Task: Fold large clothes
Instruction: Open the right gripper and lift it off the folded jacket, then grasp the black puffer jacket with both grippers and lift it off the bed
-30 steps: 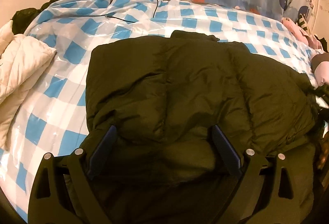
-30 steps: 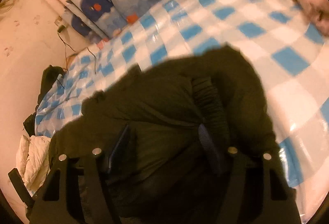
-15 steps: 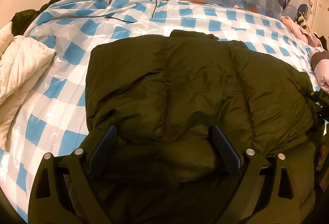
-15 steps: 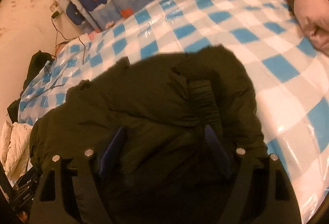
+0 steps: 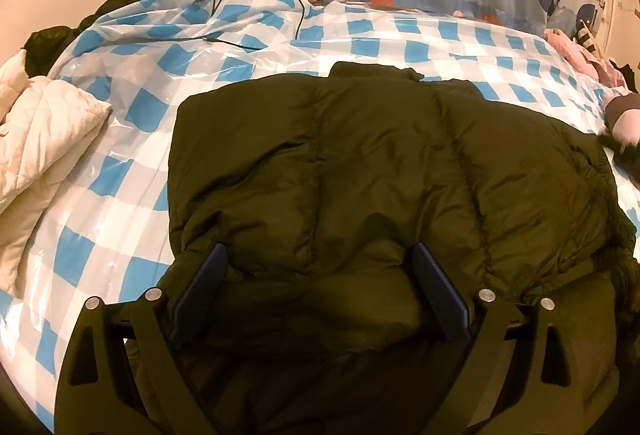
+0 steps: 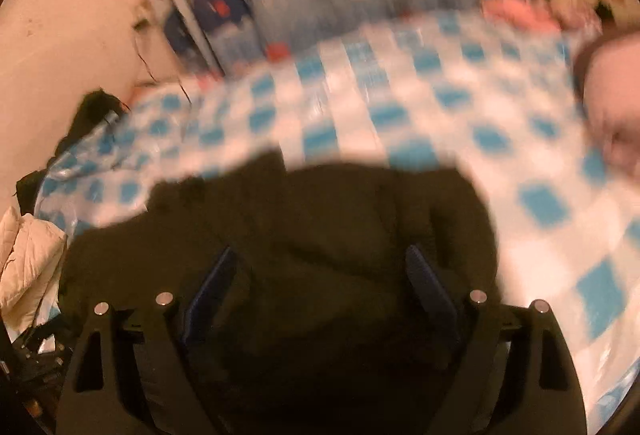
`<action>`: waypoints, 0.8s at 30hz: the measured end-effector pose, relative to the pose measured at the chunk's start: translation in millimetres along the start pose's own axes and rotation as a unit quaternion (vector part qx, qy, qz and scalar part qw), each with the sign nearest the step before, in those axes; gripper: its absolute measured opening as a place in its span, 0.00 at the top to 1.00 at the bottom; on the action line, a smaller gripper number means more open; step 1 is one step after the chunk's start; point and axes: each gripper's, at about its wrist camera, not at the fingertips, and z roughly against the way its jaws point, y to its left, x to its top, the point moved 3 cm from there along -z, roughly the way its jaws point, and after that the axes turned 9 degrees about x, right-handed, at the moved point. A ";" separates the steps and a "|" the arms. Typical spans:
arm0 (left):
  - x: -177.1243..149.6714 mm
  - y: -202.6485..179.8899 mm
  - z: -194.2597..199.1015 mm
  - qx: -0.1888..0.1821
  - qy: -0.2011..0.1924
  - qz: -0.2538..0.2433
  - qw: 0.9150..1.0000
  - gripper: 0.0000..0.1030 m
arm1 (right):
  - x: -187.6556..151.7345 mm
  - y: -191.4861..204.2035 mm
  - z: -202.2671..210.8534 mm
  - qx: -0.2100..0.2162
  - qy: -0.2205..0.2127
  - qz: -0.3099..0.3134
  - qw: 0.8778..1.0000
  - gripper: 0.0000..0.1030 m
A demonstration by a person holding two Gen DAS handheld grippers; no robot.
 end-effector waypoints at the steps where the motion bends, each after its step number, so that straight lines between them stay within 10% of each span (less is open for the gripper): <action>1: 0.1 0.0 -0.1 0.000 0.000 0.000 1.000 0.13 | 8.3 8.5 0.3 0.000 -0.007 0.018 1.000 0.16; 11: -5.6 -9.2 -0.8 -0.004 0.004 -0.014 1.000 0.12 | -15.0 -36.7 -98.6 0.000 0.097 -0.060 0.994 0.15; 24: -8.6 -12.4 -5.3 0.012 0.018 -0.024 0.999 0.12 | 13.0 -21.2 -25.8 0.047 0.056 -0.069 0.995 0.07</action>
